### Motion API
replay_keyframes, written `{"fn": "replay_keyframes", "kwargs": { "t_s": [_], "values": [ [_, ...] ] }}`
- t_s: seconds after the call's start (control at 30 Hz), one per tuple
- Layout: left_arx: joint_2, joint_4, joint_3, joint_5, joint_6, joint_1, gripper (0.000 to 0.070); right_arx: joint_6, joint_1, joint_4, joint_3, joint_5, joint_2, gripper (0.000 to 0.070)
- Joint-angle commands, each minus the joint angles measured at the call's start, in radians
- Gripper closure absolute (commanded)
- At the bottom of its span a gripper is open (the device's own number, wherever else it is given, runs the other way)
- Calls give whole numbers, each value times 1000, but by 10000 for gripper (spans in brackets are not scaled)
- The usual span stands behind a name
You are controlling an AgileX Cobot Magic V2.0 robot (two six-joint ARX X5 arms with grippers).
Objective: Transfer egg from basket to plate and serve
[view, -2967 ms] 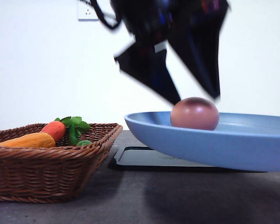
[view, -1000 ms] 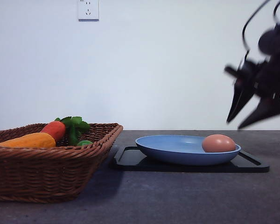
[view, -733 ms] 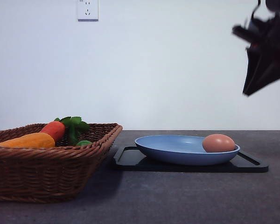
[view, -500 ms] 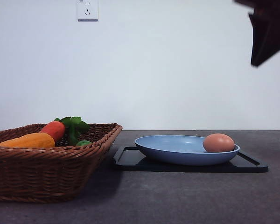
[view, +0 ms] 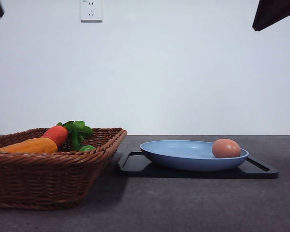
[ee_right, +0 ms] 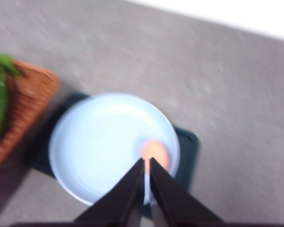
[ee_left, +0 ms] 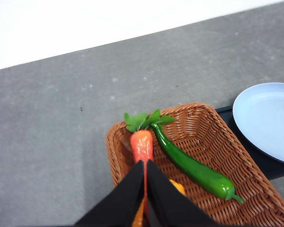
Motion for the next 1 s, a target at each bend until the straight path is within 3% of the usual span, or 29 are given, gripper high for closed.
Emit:
{"fn": "replay_keyframes", "kwargs": {
  "t_s": [0.0, 0.17, 0.27, 0.87, 0.97],
  "values": [
    [-51, 51, -45, -5, -41, -4, 700, -7, 29, 96, -73, 24, -23, 700],
    [-227, 129, -179, 5, -72, -4, 700, 0, 92, 383, -293, 46, -110, 700],
    [-288, 94, -193, 6, -84, -4, 700, 1, 101, 462, -361, 45, -119, 700],
    [-326, 75, -193, 5, -85, -2, 700, -1, 101, 464, -370, 45, -117, 700],
    [-390, 58, -193, 6, 22, 52, 700, -1, 101, 464, -370, 45, -117, 700]
  ]
}}
